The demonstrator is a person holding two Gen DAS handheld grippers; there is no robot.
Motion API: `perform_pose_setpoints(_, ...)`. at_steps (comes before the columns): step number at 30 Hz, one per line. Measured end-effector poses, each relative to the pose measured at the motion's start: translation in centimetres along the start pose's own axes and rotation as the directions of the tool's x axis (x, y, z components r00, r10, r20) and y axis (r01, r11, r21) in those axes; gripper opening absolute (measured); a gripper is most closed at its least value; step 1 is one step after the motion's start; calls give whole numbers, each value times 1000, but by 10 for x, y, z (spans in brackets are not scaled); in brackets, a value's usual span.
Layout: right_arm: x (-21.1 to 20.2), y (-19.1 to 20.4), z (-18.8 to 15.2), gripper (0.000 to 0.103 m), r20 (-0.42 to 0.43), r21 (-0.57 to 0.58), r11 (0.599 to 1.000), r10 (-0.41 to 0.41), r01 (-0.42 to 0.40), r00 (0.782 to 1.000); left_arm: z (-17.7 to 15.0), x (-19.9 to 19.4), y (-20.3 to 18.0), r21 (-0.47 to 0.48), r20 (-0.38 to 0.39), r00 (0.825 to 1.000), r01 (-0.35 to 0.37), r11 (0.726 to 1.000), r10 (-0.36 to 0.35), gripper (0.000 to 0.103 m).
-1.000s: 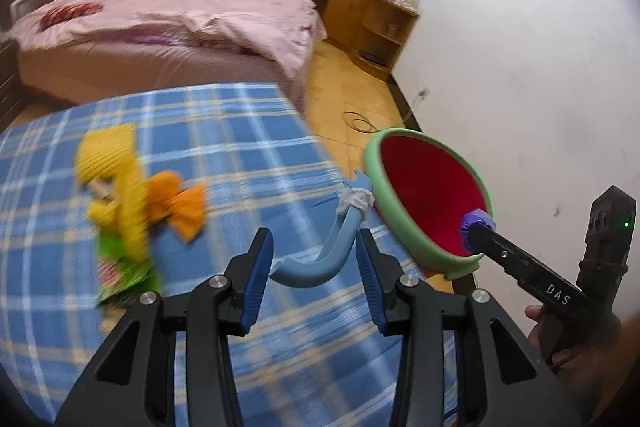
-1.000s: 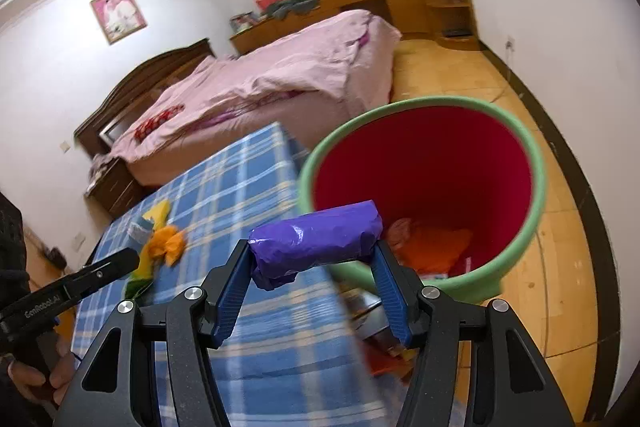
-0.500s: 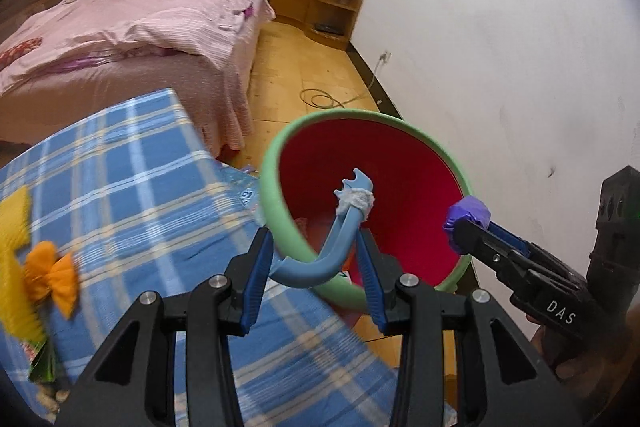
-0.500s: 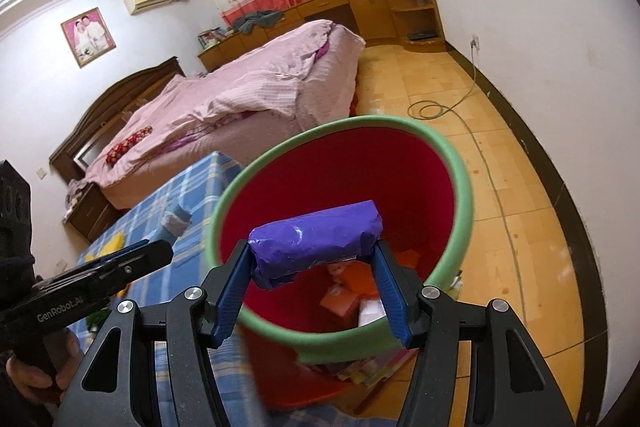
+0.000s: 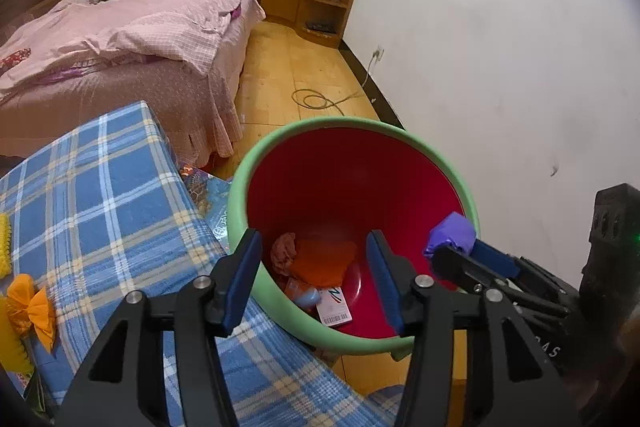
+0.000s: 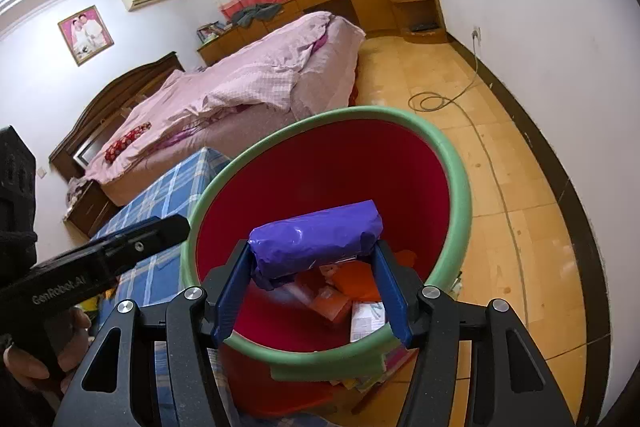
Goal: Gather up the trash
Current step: 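Carry both items over the red bin and open both tools to drop them, then move both tools back over the remaining items on the bed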
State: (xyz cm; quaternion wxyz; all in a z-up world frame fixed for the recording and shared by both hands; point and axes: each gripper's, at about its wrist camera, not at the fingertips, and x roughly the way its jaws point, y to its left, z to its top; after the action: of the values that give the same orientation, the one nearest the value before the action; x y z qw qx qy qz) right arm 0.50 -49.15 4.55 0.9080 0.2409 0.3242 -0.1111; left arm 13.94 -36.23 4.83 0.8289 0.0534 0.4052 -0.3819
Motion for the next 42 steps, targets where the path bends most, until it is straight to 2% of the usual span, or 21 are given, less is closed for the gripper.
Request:
perform_pose_setpoints(7, 6, 2, 1, 64, -15, 11, 1000, 25, -25, 1000, -6, -13, 9, -29, 1, 1000, -27, 999, 27, 55)
perform_pose_setpoints(13, 0, 8, -1, 75, 6, 4, 999, 36, -36, 999, -17, -32, 26, -84, 4, 998, -61, 995, 62, 55)
perform_pose_setpoints(20, -4, 16, -1, 76, 29, 6, 999, 34, -34, 999, -34, -64, 51, -142, 32, 994, -100, 985, 106, 55)
perform_pose_setpoints(26, -12, 30, -6, 76, 39, -1, 999, 44, -44, 998, -46, -92, 84, -208, 52, 985, -151, 966, 165, 55)
perform_pose_setpoints(33, -21, 50, -16, 76, 34, -16, 998, 62, -62, 997, -73, -124, 130, -292, 47, 966, -230, 929, 254, 55)
perform_pose_setpoints(39, -22, 65, -24, 76, 12, -20, 997, 77, -77, 997, -95, -142, 161, -334, 31, 951, -281, 900, 308, 66)
perform_pose_setpoints(42, -23, 73, -29, 76, 2, -33, 996, 84, -84, 996, -105, -143, 174, -340, 12, 951, -288, 895, 310, 71)
